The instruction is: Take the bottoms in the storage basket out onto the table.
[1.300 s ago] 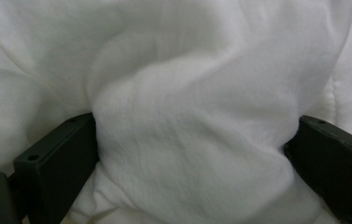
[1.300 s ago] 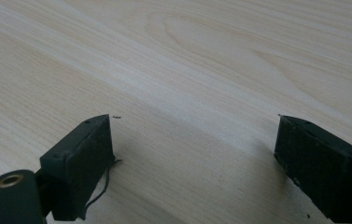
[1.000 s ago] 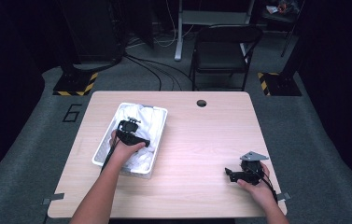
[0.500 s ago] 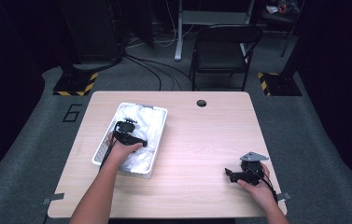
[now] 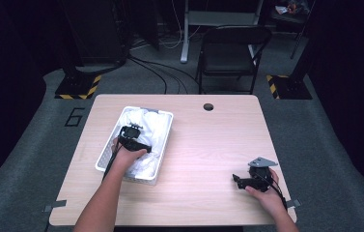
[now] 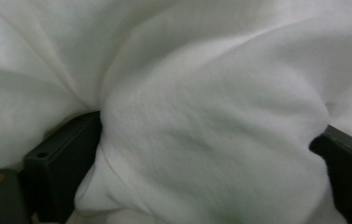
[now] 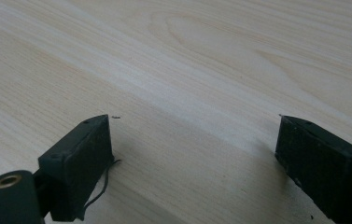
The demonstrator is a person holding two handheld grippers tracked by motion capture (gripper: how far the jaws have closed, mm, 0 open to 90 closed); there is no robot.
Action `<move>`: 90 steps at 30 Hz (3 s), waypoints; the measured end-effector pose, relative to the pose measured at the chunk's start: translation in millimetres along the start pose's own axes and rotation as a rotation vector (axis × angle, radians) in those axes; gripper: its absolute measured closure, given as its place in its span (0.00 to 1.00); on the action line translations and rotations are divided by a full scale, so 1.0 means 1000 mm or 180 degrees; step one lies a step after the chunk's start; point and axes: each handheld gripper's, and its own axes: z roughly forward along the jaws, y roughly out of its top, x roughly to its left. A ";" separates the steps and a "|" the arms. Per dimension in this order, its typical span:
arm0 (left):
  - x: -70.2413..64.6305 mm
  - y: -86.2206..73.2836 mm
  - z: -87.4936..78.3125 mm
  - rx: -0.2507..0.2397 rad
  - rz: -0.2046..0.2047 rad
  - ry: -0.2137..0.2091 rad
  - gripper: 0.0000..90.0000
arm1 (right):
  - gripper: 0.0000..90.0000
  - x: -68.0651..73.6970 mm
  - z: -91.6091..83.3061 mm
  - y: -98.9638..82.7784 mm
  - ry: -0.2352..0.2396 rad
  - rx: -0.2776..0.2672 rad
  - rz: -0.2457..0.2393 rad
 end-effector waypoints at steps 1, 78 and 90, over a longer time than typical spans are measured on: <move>0.002 0.000 -0.002 -0.0018 -0.0004 -0.0013 0.18 | 0.11 0.000 0.000 0.000 0.0001 0.0000 -0.0003; 0.002 0.051 -0.148 -0.0866 0.0230 -0.0092 0.61 | 0.11 -0.001 0.000 0.000 0.0009 -0.0010 -0.0035; -0.006 0.058 -0.157 -0.0866 0.0288 -0.0118 0.61 | 0.12 0.000 0.000 0.000 0.0023 -0.0021 0.0005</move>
